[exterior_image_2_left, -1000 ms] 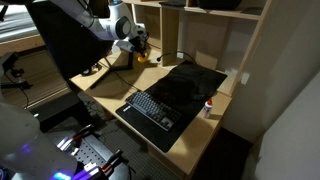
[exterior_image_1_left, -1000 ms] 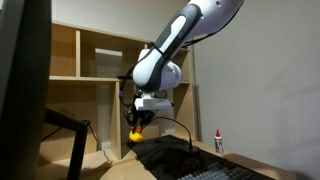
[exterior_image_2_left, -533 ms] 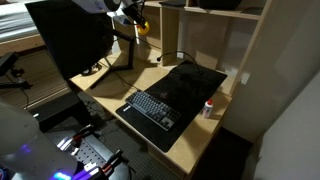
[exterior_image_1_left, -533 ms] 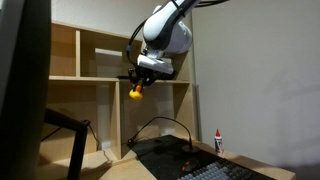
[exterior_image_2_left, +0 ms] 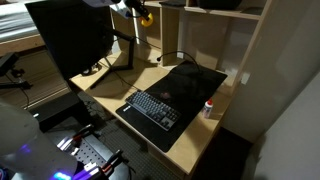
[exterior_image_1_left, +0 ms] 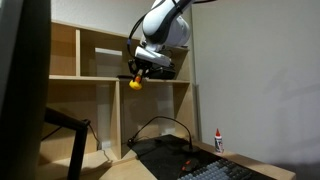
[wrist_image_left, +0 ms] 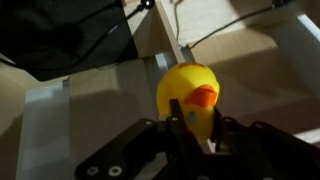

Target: Put the duck on the shelf

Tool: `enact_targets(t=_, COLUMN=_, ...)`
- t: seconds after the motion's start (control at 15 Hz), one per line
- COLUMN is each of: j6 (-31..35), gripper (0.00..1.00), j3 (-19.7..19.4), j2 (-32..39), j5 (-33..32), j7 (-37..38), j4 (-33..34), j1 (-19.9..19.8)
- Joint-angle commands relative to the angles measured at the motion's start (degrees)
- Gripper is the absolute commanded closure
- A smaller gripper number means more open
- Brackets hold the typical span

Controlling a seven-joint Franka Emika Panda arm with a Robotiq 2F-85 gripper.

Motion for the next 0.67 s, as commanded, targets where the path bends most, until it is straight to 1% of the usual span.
enact_targets(t=0.0, j6=-7.6, gripper=0.93, j3=-1.3, j2=2.1, j5=3.1, j7=6.1, j4=13.7, j1=-0.7)
enact_targets(t=0.07, j6=-10.7, gripper=0.93, j3=-1.5, j2=3.3, j5=5.6, j7=6.1, j4=17.6, j1=-1.0)
enact_targets(t=0.13, j6=-12.7, gripper=0.93, j3=1.4, j2=4.0, j5=4.3, j7=7.7, j4=19.3, j1=-3.9)
enact_targets(t=0.2, j6=-9.0, gripper=0.93, j3=2.0, j2=0.3, j5=3.2, j7=5.7, j4=13.0, j1=-4.0)
enact_targets(t=0.27, j6=-10.2, gripper=0.73, j3=2.5, j2=0.4, j5=3.3, j7=5.8, j4=14.6, j1=-4.7)
enact_targets(t=0.4, j6=-10.1, gripper=0.73, j3=3.1, j2=0.3, j5=3.4, j7=5.8, j4=14.2, j1=-5.2)
enact_targets(t=0.47, j6=-10.1, gripper=0.93, j3=3.2, j2=0.4, j5=3.4, j7=5.8, j4=14.0, j1=-5.2)
enact_targets(t=0.6, j6=-9.8, gripper=0.93, j3=2.3, j2=4.3, j5=0.5, j7=11.7, j4=18.9, j1=-5.8)
